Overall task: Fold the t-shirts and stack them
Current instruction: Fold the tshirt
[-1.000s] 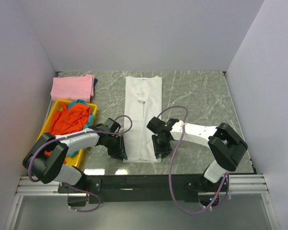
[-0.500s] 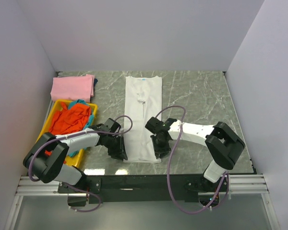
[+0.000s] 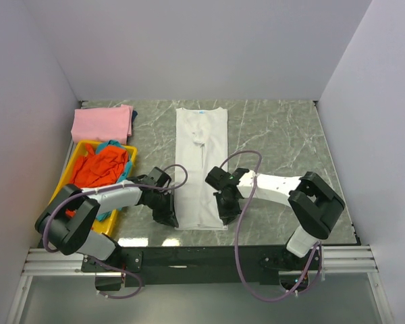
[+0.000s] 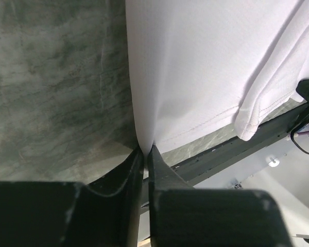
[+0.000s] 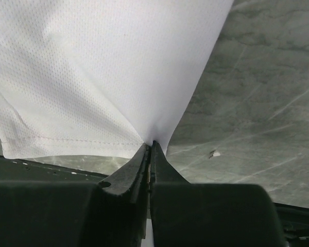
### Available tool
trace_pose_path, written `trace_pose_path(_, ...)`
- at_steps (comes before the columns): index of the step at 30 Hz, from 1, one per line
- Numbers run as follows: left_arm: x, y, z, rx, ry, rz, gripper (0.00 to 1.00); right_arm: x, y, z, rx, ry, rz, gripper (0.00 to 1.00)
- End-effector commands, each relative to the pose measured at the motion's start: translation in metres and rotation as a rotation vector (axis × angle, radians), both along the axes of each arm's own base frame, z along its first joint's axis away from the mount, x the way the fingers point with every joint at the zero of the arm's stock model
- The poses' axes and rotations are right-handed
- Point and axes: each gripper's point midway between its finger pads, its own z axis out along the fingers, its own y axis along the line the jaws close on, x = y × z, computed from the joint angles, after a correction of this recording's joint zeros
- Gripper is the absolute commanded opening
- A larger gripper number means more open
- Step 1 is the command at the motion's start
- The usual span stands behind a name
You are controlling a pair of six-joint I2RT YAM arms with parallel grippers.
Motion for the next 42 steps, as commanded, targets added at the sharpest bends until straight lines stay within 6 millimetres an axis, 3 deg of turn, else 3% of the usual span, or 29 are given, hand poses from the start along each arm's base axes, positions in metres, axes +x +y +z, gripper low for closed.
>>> trace_pose_path(1,-0.008,0.021,-0.024,0.133,0.014,-0.008,0.12,-0.001,-0.004,0.011,0.005,-0.037,-0.011,0.03)
trace_pose_path(13,-0.012,0.025,-0.029,0.185,0.018,-0.012,0.06,-0.008,-0.019,0.010,-0.042,-0.031,-0.033,0.04)
trace_pose_path(21,-0.014,0.025,-0.030,0.195,0.018,-0.022,0.06,-0.011,-0.027,0.008,-0.054,-0.027,-0.047,0.16)
trace_pose_path(25,-0.014,0.023,-0.029,0.185,0.014,-0.029,0.06,-0.015,-0.033,0.006,-0.073,-0.017,-0.048,0.28)
trace_pose_path(31,-0.014,0.018,-0.023,0.152,0.000,-0.039,0.14,-0.018,-0.042,0.008,-0.077,-0.028,-0.063,0.41)
trace_pose_path(33,-0.013,0.014,-0.019,0.126,-0.006,-0.040,0.22,-0.017,-0.041,0.013,-0.058,-0.038,-0.064,0.43)
trace_pose_path(38,-0.009,0.011,-0.007,0.100,-0.041,-0.030,0.41,-0.017,-0.022,0.029,0.072,-0.035,-0.041,0.46)
trace_pose_path(42,-0.008,0.012,-0.004,0.102,-0.051,-0.017,0.46,-0.016,-0.016,0.026,0.122,-0.007,-0.040,0.49)
